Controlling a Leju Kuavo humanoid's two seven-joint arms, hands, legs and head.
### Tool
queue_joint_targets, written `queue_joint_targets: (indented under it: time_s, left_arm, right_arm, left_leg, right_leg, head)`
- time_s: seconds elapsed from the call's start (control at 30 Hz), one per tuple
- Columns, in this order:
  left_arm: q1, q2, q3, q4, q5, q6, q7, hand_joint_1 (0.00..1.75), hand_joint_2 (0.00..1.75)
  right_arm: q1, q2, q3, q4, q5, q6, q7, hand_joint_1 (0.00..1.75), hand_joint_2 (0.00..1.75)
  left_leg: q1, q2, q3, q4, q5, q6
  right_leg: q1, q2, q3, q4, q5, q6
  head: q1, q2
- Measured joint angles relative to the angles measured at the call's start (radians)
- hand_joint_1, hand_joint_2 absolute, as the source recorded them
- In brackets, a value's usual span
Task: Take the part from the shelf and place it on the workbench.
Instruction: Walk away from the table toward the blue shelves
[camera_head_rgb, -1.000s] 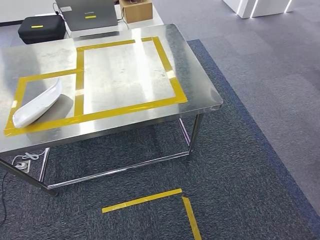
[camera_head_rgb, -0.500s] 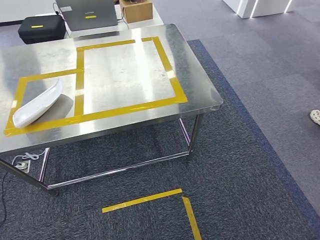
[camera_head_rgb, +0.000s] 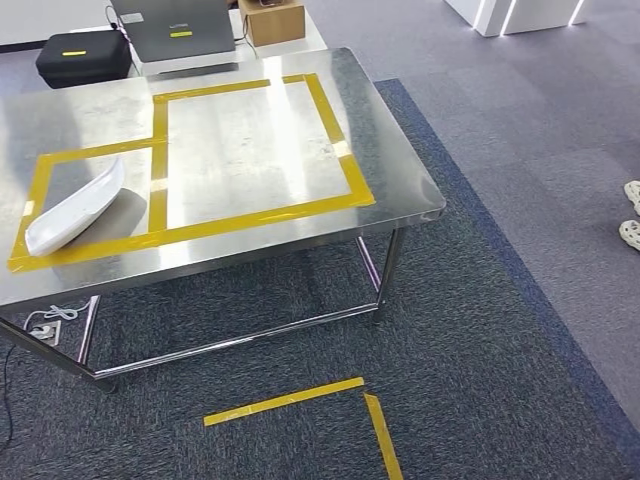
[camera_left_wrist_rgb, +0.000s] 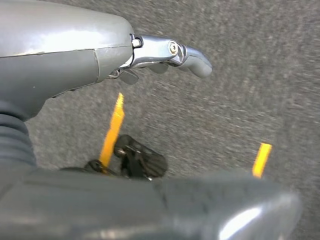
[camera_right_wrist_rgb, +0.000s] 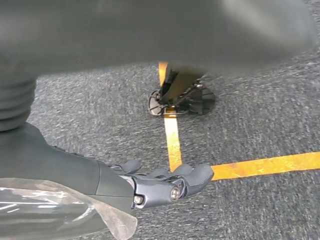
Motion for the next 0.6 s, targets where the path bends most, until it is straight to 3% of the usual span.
queue_joint_targets:
  time_s: [0.6]
  left_arm:
    - [-0.024, 0.000, 0.023, 0.034, 0.034, 0.005, -0.024, 0.00, 0.00]
  right_arm:
    - [0.000, -0.001, -0.025, 0.000, 0.000, 0.024, -0.013, 0.00, 0.00]
  left_leg:
    - [0.000, 0.000, 0.000, 0.000, 0.000, 0.000]
  right_leg:
    - [0.000, 0.000, 0.000, 0.000, 0.000, 0.000]
  head:
    - [0.000, 0.000]
